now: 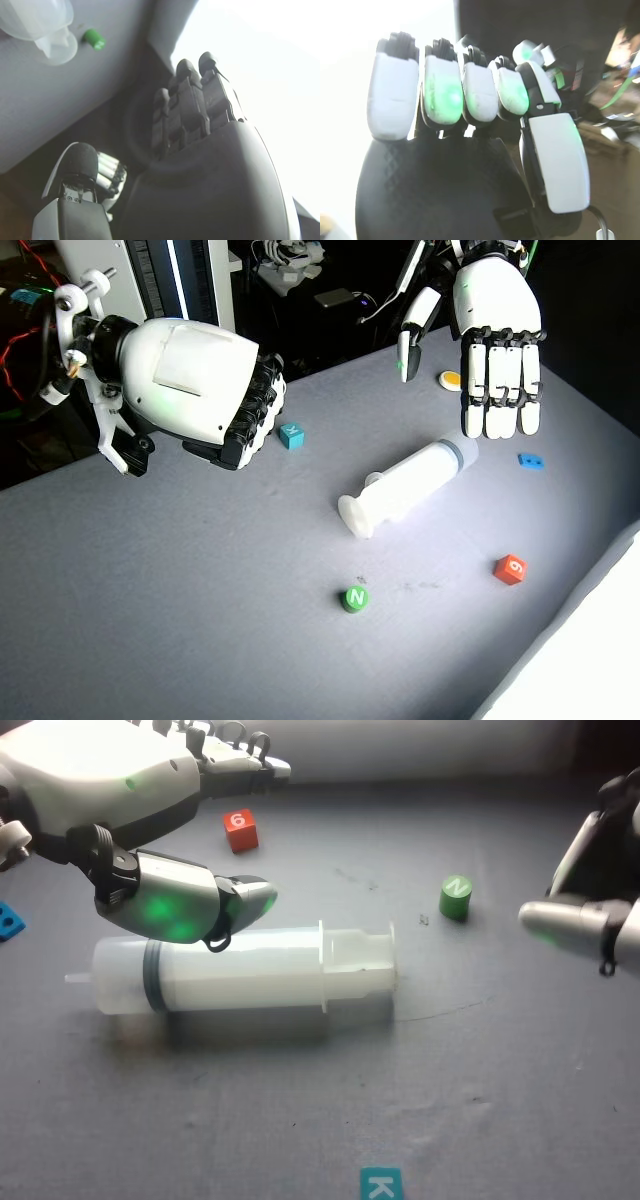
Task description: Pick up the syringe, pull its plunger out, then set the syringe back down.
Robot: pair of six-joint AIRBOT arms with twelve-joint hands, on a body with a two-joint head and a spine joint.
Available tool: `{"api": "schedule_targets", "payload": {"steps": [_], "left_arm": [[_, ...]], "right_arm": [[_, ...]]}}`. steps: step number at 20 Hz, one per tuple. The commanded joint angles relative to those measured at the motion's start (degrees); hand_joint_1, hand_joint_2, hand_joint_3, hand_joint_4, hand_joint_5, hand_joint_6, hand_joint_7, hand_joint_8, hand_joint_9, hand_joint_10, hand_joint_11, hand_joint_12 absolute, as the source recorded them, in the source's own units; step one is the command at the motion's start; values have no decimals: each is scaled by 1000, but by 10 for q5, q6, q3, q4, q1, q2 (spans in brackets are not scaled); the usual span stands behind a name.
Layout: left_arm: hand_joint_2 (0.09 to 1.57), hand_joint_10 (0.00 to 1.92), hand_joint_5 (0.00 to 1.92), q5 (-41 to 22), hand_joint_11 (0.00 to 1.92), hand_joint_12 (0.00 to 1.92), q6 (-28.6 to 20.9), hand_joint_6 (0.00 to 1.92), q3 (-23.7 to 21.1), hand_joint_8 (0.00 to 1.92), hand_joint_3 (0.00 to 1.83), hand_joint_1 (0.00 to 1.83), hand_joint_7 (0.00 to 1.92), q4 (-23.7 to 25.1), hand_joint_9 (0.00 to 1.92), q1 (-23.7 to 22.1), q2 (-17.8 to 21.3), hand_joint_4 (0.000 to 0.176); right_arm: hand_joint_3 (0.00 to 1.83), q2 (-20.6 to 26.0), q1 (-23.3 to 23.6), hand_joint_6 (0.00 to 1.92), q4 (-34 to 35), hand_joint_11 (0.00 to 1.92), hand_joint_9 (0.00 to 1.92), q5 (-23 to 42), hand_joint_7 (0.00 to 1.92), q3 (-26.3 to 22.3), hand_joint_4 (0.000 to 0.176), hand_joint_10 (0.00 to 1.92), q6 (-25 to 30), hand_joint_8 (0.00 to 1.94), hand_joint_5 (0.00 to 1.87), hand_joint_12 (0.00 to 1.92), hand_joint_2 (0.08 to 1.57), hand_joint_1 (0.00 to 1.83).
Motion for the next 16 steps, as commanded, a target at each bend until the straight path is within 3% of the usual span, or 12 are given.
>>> {"api": "schedule_targets", "payload": {"steps": [1, 4, 13, 16], "left_arm": [[1126, 21, 78, -42, 15, 202, 19, 15, 0, 17, 55, 0, 96, -13, 84, -7, 2, 0], [1153, 0, 76, -47, 1, 205, 41, 0, -2, 0, 8, 0, 90, -34, 75, -6, 2, 0], [1158, 1, 72, -93, 1, 185, 50, 0, -17, 1, 3, 0, 89, -81, 75, 6, 2, 0], [1162, 7, 81, -104, 15, 193, 50, 3, -19, 5, 3, 0, 101, -94, 92, 22, -2, 0]], "right_arm": [[75, 2, 6, 0, -9, 0, 0, 63, 0, -9, 0, 0, -11, 0, 0, 0, 1163, 0], [22, 2, 27, 0, -12, 0, 0, 40, 0, -28, 0, 0, -54, 0, 0, 0, 1198, 0], [9, -12, -5, 0, 26, 0, 0, 77, 0, -30, 0, 0, -35, 0, 0, 0, 1194, 0], [7, -18, -41, 0, 63, 0, 0, 134, 0, -30, 0, 0, -16, 0, 0, 0, 1192, 0]]}}
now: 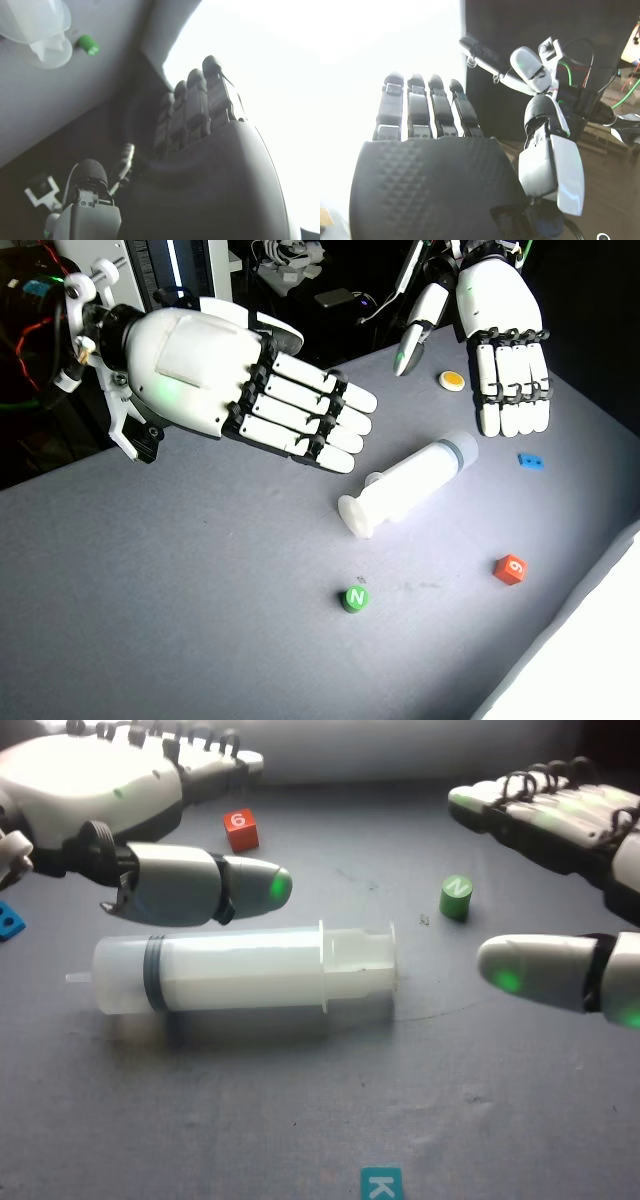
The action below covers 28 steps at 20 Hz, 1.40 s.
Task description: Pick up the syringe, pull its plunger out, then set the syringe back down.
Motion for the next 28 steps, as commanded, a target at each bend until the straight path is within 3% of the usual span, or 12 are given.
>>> {"api": "schedule_targets", "payload": {"steps": [1, 2, 4, 6, 10, 14, 18, 26, 28], "left_arm": [[1163, 2, 63, -32, 4, 189, 2, 0, -1, 0, 3, 6, 91, 14, 80, 0, -5, 0], [1116, 0, 29, -35, 0, 177, 2, 0, 0, 0, 0, 219, 67, 13, 59, 5, -7, 0], [1045, 0, 0, -42, 26, 215, 1, 0, 4, 0, 0, 369, 35, 13, 49, 18, -14, 0], [931, 0, 0, -45, 2, 311, 1, 0, 14, 0, 0, 699, 7, 13, 35, 26, -26, 0], [918, 0, 0, -55, 0, 329, -1, 0, 34, 1, 0, 912, 14, 18, 29, 37, -55, 0], [933, 2, 0, -117, 0, 295, -77, 0, 39, 1, 3, 910, 2, 76, 14, 77, -78, 0], [935, 0, 0, -126, 0, 294, -83, 0, 52, 0, 0, 886, 0, 82, 0, 101, -94, 0], [944, 0, 0, -149, 0, 232, -88, 0, 78, 0, 4, 843, 0, 85, 0, 132, -130, 0], [939, 2, 0, -153, 0, 320, -88, 0, 87, 0, 0, 816, 0, 88, 20, 140, -140, 0]], "right_arm": [[6, 1, -5, 0, 2, 0, 0, 105, 0, -1, 0, 0, 17, 0, 0, 0, 1192, 0], [8, 0, -9, 0, 3, 0, 0, 110, 0, -1, 0, 0, 19, 0, 0, 0, 1197, 0], [8, 0, -10, 0, 3, 0, 0, 110, 0, -2, 0, 0, 19, 0, 0, 0, 1198, 0], [10, 1, -16, 0, 3, 0, 0, 109, 0, -2, 0, 0, 21, 0, 1, 0, 1205, 0], [9, -7, -20, 0, 3, 0, 0, 121, 0, -2, 0, 0, 21, 0, 0, 0, 1206, 0], [10, -9, -21, 0, 13, 0, 0, 121, 0, -2, 0, 0, 17, 0, 0, 0, 1209, 0], [7, -12, -14, 0, 51, 0, 0, 128, 0, 0, 0, 0, 56, 0, 0, 0, 1208, 0], [9, -28, -25, 2, 51, 0, 0, 131, 0, 1, 0, 0, 52, 0, 8, 0, 1219, 0], [10, -38, -34, 2, 51, 0, 0, 130, 0, 2, 0, 0, 35, 0, 7, 0, 1224, 0]]}}
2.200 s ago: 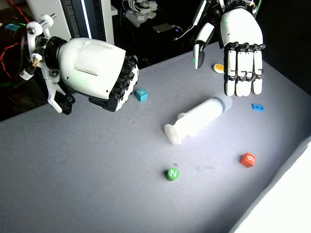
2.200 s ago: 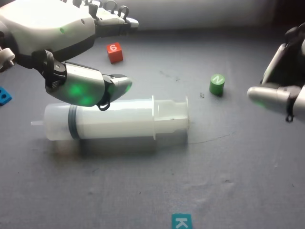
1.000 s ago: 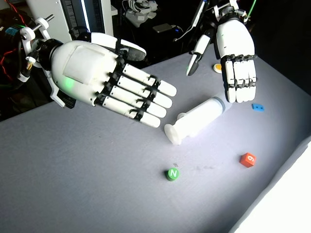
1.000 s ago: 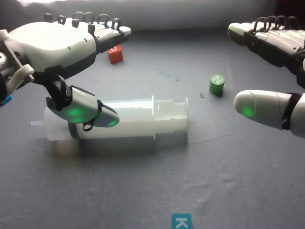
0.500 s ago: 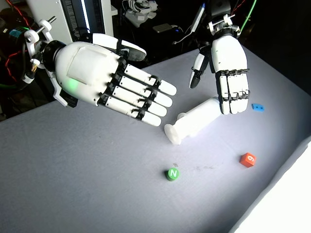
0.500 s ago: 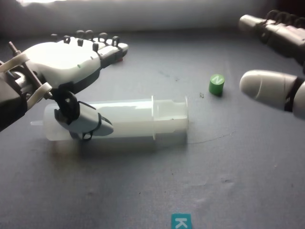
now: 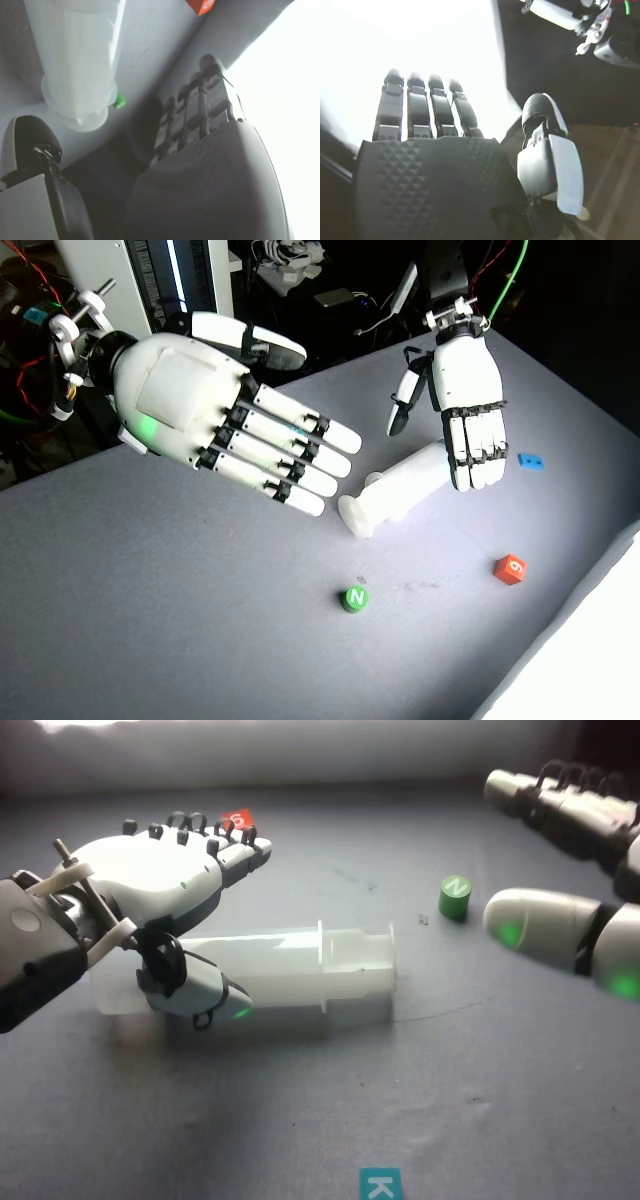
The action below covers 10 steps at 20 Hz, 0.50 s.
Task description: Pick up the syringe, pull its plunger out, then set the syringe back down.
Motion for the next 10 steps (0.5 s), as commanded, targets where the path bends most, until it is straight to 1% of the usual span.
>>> {"api": "schedule_targets", "payload": {"steps": [1, 3, 4, 7, 10], "left_arm": [[938, 1, 0, -39, 0, 314, -1, 0, 5, 0, 0, 836, 0, 23, 22, -1, -6, 0], [958, 0, 0, -43, 0, 276, -7, 0, 17, 0, 6, 792, 0, 28, 17, 6, -18, 0], [961, 1, 0, -45, 0, 271, -8, 0, 25, 0, 6, 803, 0, 30, 19, 11, -25, 0], [949, 1, 0, -51, 0, 305, -13, 0, 44, 0, 0, 814, 0, 33, 20, 21, -44, 0], [951, 1, 0, -59, 0, 315, -23, 0, 56, 0, 1, 820, 0, 41, 22, 34, -59, 0]], "right_arm": [[10, -1, 1, 6, -20, 0, 0, 60, 1, 3, 0, 0, -2, 0, 16, 0, 1226, 0], [4, -7, -5, 1, -20, 0, 0, 59, 0, 10, 0, 0, -7, 0, 3, 0, 1214, 0], [4, -10, -6, 0, -20, 0, 0, 62, 0, 16, 0, 0, -8, 0, 0, 0, 1217, 0], [5, -15, -6, 5, -20, 0, 0, 90, 0, 23, 0, 0, -9, 0, 13, 0, 1219, 0], [6, -16, -6, 12, -20, 0, 0, 82, 8, 23, 0, 0, -9, 3, 30, 0, 1225, 0]]}}
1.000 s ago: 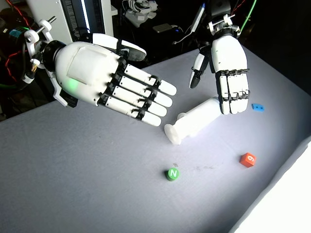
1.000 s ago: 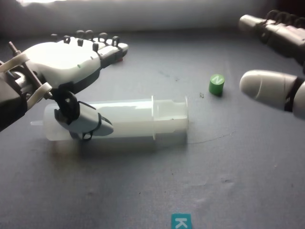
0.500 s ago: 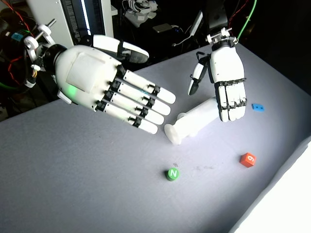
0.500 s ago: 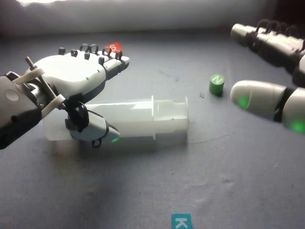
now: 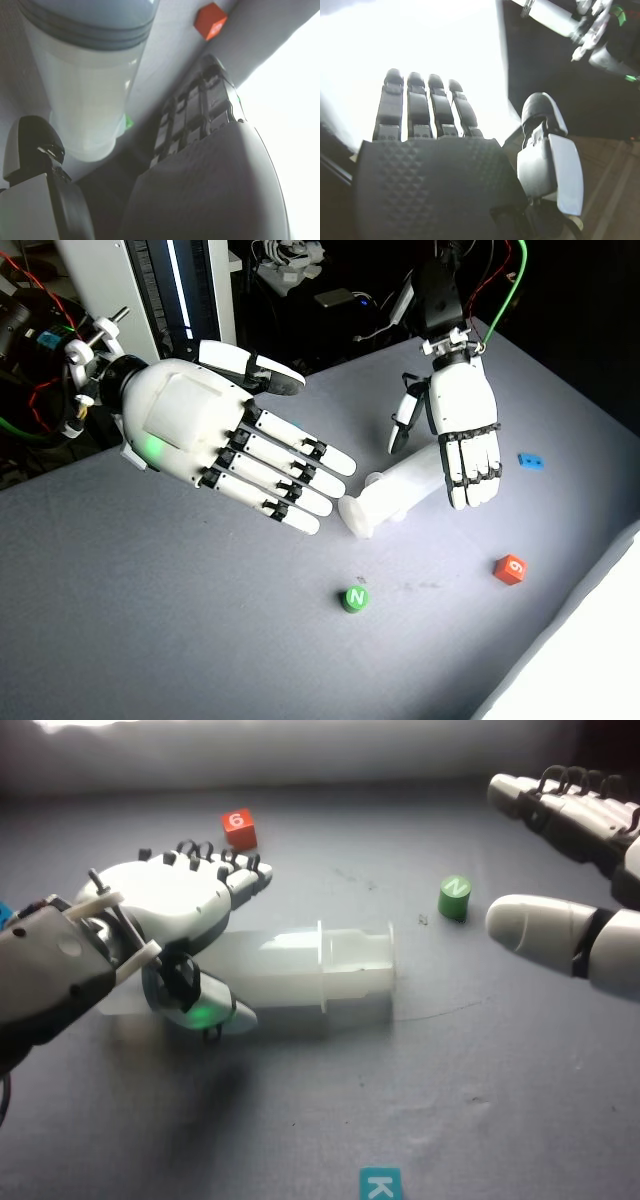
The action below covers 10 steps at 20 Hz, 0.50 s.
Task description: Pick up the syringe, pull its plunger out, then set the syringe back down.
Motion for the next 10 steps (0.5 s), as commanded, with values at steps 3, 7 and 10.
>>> {"api": "schedule_targets", "payload": {"steps": [3, 7, 10], "left_arm": [[960, 0, 0, -45, 0, 255, -3, 0, 10, 0, 1, 813, 0, 26, 4, 4, -13, 0], [952, 3, 0, -52, 0, 318, -4, 0, 20, 1, 0, 835, 11, 28, 38, 14, -29, 0], [956, 5, 0, -54, 0, 329, -6, 0, 32, 6, 1, 867, 37, 30, 60, 23, -45, 0]], "right_arm": [[4, 1, 0, 12, -18, 0, 0, 54, 17, 0, 0, 0, -2, 6, 36, 0, 1222, 5], [2, 1, 0, 7, -18, 0, 0, 55, 17, 0, 0, 0, -3, 1, 43, 0, 1222, 0], [0, -1, 0, 6, -18, 0, 0, 56, 18, 0, 0, 0, -3, 1, 45, 0, 1219, 0]]}}
